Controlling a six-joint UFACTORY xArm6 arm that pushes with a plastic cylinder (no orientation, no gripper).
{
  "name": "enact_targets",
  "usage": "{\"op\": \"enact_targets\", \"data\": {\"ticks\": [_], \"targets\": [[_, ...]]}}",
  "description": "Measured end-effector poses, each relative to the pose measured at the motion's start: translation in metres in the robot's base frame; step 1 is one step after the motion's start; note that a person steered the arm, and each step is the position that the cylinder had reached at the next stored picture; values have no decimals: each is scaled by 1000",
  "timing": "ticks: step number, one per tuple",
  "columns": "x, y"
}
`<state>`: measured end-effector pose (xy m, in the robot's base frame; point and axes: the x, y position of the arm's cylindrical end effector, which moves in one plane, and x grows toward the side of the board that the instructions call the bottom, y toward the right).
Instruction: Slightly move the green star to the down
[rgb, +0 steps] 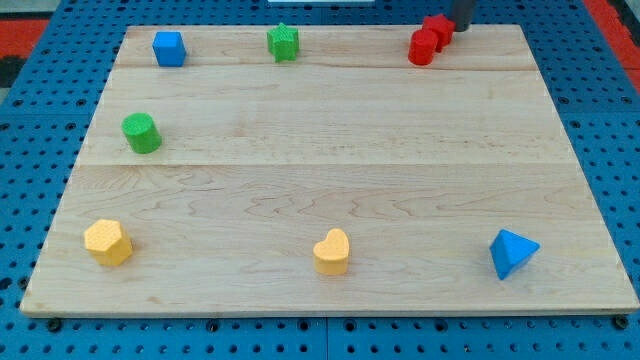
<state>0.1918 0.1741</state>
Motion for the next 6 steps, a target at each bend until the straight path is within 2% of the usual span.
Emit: {"op": "enact_targets", "data": {"ticks": [3, 4, 6], "targets": [[31, -86], [17, -85], [1, -166]]}}
